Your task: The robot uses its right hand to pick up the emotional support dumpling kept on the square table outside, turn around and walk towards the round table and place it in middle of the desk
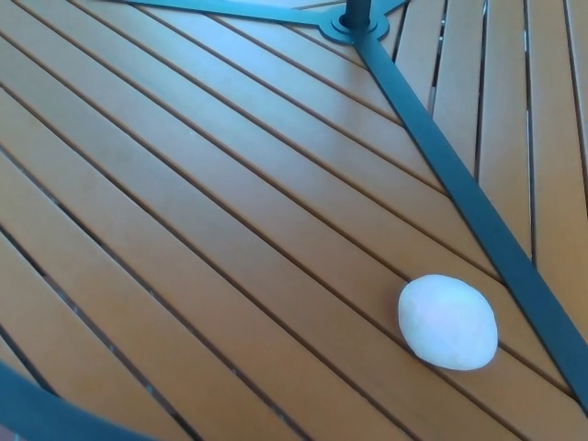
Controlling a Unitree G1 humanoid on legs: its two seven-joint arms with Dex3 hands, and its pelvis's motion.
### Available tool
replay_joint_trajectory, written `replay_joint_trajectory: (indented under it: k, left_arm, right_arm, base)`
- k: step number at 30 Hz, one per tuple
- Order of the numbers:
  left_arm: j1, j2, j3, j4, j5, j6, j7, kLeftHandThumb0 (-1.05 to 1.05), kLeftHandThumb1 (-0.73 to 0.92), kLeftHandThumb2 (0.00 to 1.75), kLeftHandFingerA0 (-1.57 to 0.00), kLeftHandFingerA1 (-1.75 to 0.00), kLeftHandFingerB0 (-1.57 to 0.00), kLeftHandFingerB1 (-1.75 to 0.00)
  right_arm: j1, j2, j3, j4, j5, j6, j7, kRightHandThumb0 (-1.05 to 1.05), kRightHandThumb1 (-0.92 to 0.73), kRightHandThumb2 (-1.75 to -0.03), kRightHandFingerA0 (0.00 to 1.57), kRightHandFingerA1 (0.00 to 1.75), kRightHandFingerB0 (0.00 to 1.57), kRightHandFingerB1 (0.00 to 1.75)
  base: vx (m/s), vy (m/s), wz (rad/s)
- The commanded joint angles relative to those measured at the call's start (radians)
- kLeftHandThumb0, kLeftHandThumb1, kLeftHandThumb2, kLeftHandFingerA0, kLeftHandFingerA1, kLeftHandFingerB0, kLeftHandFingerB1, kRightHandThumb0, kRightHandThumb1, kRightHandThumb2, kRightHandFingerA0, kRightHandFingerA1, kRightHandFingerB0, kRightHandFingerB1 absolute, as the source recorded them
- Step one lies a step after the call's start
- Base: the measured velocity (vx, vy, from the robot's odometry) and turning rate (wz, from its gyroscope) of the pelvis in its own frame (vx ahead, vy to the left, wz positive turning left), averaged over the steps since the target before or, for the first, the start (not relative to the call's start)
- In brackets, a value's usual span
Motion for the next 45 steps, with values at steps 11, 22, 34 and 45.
replay_joint_trajectory:
  k: [11,22,34,45]
  left_arm:
    - [-0.002,0.028,0.020,-0.006,-0.014,-0.030,0.003,-0.22,0.61,0.58,-0.84,-0.88,-0.85,-0.68]
    - [0.007,0.034,0.004,0.001,0.006,-0.019,0.020,-0.25,0.60,0.57,-0.83,-0.85,-0.82,-0.67]
    - [0.013,0.039,-0.033,0.003,0.041,0.011,0.023,-0.23,0.55,0.56,-0.79,-0.80,-0.80,-0.64]
    - [0.023,0.046,-0.093,0.008,0.087,0.033,0.044,-0.32,0.57,0.56,-0.73,-0.78,-0.79,-0.61]
  right_arm:
    - [0.473,-0.258,-1.075,0.993,0.081,-0.356,-1.095,-0.51,-0.80,-0.63,0.29,1.11,0.39,0.74]
    - [0.585,-0.244,-1.224,1.500,0.515,0.073,-0.902,-0.74,-0.92,-1.14,0.00,0.25,0.00,0.15]
    - [0.865,-0.074,-0.745,1.479,0.305,0.040,-0.019,-0.52,-0.59,-0.98,0.24,0.51,0.25,0.50]
    - [0.630,-0.117,-0.046,1.646,-0.192,-0.137,-0.408,-0.54,-0.65,-0.61,0.77,0.50,0.72,0.42]
  base:
    - [0.00,0.000,0.00]
    - [0.00,0.000,0.00]
    - [0.00,0.000,0.00]
    - [0.00,0.000,0.00]
